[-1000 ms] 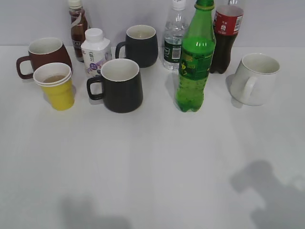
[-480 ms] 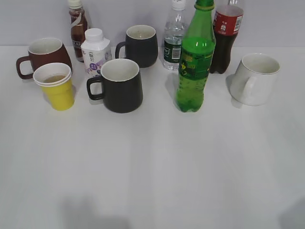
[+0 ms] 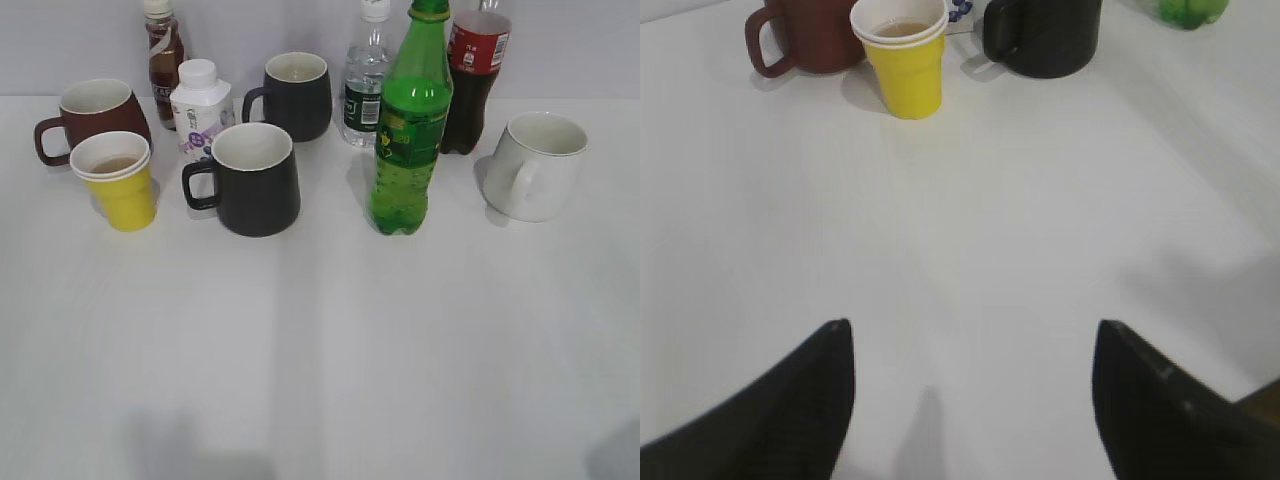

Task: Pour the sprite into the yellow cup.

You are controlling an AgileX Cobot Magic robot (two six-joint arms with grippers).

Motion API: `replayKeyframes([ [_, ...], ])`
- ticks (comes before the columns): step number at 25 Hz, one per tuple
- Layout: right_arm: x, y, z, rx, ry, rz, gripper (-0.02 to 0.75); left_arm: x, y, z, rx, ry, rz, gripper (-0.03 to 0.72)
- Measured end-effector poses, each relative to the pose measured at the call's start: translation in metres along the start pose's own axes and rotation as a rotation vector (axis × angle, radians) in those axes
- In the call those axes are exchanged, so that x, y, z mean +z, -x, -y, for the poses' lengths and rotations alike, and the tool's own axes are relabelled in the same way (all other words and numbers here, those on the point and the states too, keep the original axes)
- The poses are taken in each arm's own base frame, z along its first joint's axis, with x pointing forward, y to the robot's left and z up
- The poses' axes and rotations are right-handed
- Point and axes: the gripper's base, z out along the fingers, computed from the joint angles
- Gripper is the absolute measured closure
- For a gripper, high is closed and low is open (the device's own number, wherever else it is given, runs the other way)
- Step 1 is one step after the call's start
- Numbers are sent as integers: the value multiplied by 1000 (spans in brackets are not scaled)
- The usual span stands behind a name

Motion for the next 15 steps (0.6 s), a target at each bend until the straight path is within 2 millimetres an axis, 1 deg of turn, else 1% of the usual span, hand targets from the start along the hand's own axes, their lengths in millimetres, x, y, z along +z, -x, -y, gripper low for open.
replayKeyframes([
  [7, 0, 0, 0, 0, 0, 0, 246, 0, 0, 0, 6, 2, 1, 123],
  [9, 0, 0, 0, 11, -14, 0, 246, 0, 0, 0, -15, 26, 0, 123],
  [12, 0, 0, 3, 87, -127, 4, 246, 0, 0, -1, -56, 104, -4, 123],
  [15, -1, 0, 6, 192, -284, 10, 246, -1, -1, -1, -115, 196, -9, 123],
])
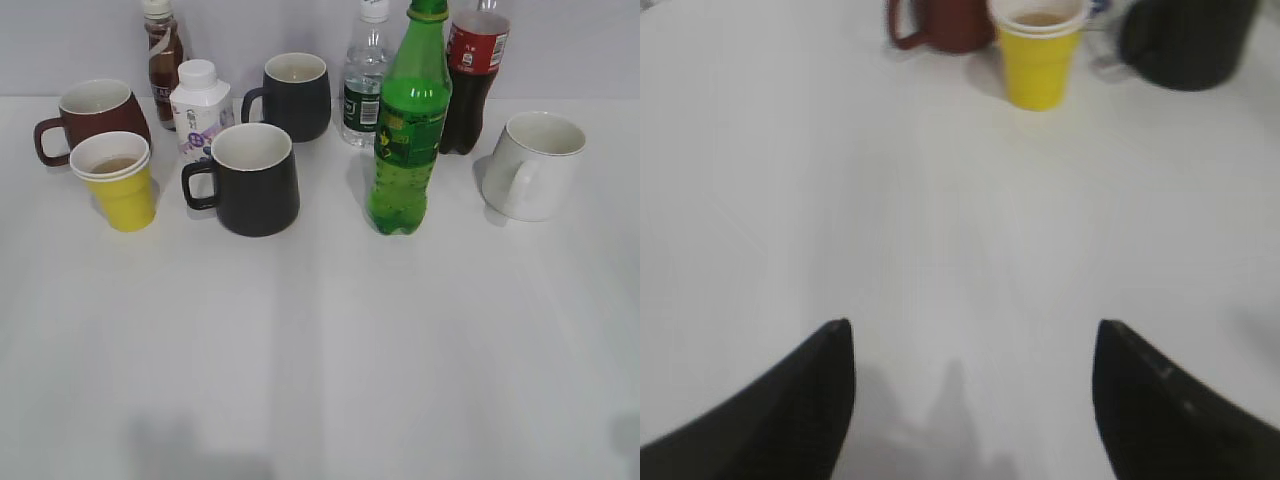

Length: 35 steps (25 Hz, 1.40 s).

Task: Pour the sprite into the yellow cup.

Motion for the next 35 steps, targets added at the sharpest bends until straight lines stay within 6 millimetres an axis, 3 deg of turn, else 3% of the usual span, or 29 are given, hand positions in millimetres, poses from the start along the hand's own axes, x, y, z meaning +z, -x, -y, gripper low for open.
replayKeyframes([
  [7, -9, -5, 2, 101, -158, 72, 246, -1, 0, -1, -88, 147, -6, 123],
  [14, -19, -12, 0, 97, -159, 147, 246, -12, -7, 1, -89, 158, 80, 123],
  [35, -19, -12, -1, 99, -158, 151, 246, -13, -8, 1, -89, 159, 81, 123],
])
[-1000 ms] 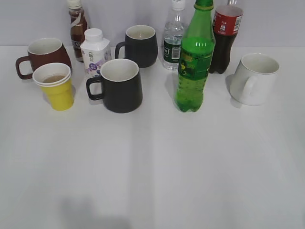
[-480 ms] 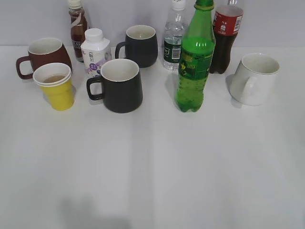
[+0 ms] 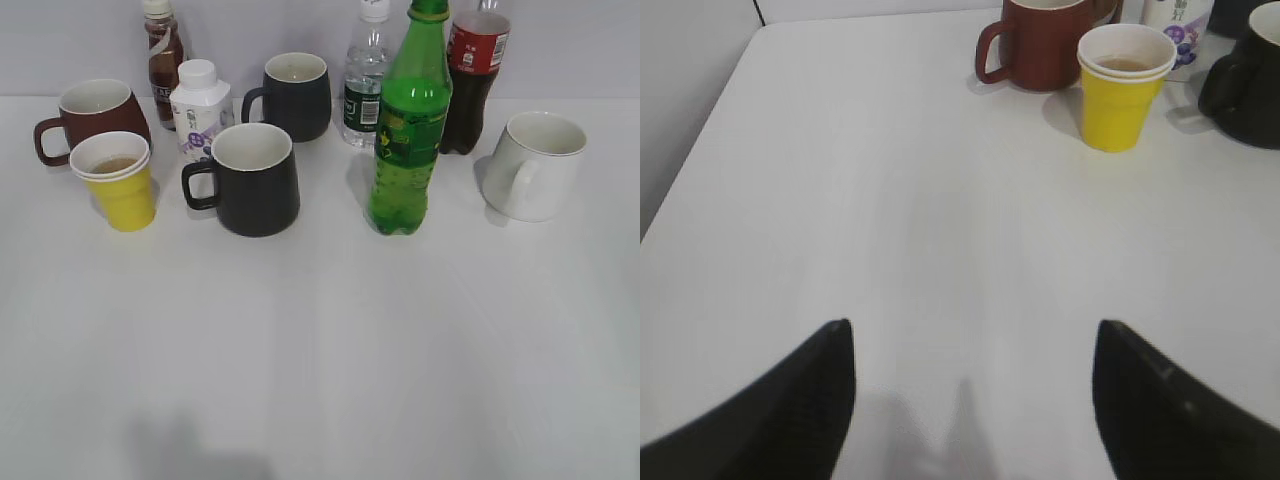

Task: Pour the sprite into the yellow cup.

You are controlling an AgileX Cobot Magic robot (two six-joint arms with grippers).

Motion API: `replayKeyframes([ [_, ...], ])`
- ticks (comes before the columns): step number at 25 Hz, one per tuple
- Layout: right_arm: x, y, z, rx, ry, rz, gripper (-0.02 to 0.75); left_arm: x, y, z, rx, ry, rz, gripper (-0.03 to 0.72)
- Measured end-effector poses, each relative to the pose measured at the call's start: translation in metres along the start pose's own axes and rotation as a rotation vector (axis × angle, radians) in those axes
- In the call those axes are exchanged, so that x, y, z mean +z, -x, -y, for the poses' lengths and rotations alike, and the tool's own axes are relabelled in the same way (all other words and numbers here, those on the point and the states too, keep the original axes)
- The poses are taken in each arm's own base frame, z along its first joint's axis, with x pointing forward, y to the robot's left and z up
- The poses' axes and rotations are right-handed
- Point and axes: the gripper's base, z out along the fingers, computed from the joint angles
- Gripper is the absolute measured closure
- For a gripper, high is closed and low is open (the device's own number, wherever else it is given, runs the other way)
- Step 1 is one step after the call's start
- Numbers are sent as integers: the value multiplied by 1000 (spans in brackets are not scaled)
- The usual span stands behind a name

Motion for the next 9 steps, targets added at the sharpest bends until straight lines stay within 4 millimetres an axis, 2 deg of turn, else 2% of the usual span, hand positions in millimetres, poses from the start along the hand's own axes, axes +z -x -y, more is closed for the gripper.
replayKeyframes([
  [9, 0, 0, 0, 0, 0, 0, 246, 0, 0, 0, 0, 0, 0, 123],
])
